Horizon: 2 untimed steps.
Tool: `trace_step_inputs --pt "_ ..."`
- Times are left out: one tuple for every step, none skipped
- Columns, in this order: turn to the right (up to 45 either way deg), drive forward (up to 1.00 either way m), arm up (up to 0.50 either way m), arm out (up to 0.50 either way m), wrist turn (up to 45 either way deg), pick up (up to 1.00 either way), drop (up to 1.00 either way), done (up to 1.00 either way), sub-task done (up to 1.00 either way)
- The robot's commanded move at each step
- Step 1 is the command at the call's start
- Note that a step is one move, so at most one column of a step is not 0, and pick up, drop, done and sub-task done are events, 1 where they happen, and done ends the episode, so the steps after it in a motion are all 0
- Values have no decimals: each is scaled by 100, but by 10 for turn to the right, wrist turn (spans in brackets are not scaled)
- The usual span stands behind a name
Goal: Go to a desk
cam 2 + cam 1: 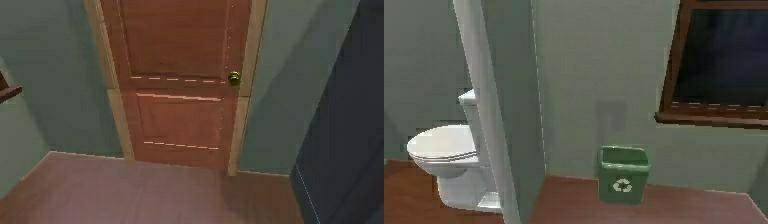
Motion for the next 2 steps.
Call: trace_step_inputs --pt "-450 0 0 0 0 0 0 0 0" --pt "-180 0 0 0 0 0 0 0 0"
